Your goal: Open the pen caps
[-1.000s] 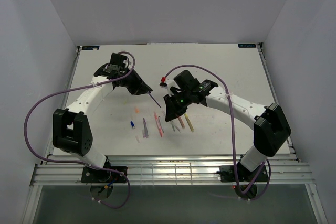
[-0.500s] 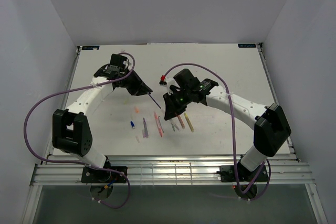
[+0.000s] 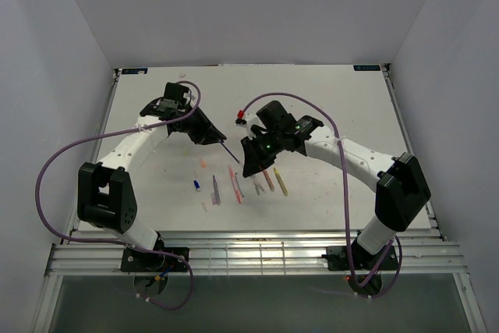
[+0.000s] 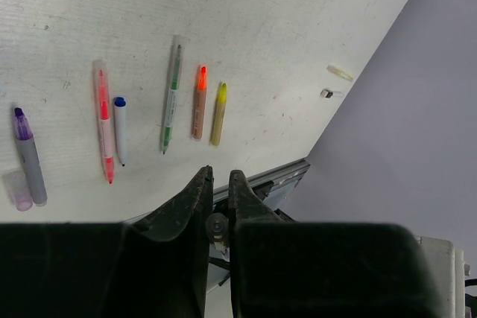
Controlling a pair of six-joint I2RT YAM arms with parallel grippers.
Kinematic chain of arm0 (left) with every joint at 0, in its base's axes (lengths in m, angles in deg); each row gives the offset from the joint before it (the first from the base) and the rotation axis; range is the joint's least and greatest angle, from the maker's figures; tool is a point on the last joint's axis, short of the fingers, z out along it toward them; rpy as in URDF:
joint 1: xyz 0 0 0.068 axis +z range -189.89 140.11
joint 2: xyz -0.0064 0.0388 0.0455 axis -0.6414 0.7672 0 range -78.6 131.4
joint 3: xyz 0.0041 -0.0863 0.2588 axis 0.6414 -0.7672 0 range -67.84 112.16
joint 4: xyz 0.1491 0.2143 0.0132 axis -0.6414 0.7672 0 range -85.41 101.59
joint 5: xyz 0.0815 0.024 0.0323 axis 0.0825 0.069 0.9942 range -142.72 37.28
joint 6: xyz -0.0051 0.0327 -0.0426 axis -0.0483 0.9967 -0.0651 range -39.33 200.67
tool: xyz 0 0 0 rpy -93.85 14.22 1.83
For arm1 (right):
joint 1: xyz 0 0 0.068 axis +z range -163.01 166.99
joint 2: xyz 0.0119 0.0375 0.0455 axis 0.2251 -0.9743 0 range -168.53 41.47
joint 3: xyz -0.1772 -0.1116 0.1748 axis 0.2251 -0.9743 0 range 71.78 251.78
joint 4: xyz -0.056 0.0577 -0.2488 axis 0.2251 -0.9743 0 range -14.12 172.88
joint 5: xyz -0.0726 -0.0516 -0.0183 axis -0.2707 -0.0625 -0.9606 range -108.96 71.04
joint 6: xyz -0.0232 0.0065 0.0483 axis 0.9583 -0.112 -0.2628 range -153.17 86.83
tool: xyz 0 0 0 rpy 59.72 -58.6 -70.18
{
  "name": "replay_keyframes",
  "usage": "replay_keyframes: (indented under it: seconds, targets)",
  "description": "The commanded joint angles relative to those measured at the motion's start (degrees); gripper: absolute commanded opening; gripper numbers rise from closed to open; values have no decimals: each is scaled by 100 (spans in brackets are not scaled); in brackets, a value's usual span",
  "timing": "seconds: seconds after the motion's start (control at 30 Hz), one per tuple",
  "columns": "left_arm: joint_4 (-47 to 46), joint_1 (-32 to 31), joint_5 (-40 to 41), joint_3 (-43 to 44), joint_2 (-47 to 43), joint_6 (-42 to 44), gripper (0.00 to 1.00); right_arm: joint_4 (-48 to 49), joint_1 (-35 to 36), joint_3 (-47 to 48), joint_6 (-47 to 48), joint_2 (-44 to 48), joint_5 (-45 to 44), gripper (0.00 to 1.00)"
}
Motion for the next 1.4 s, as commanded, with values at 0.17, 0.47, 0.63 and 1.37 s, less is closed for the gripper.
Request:
replay_keyframes:
  seconds: [0.17, 0.47, 0.63, 1.37]
  targets:
    - [-94, -62, -155, 14, -349, -3, 0, 171, -7, 590, 0, -336, 79, 8]
    - [-94, -308, -6, -3, -410, -74, 0, 13, -7, 1635, -176, -1065, 97, 8]
    - [-85, -475, 152, -56, -454, -100, 0, -181, -16, 2110, -290, -1373, -61, 8]
    - [-445, -721, 513, -592, -911, -460, 0, -49, -130, 2199, -703, -1233, -97, 8]
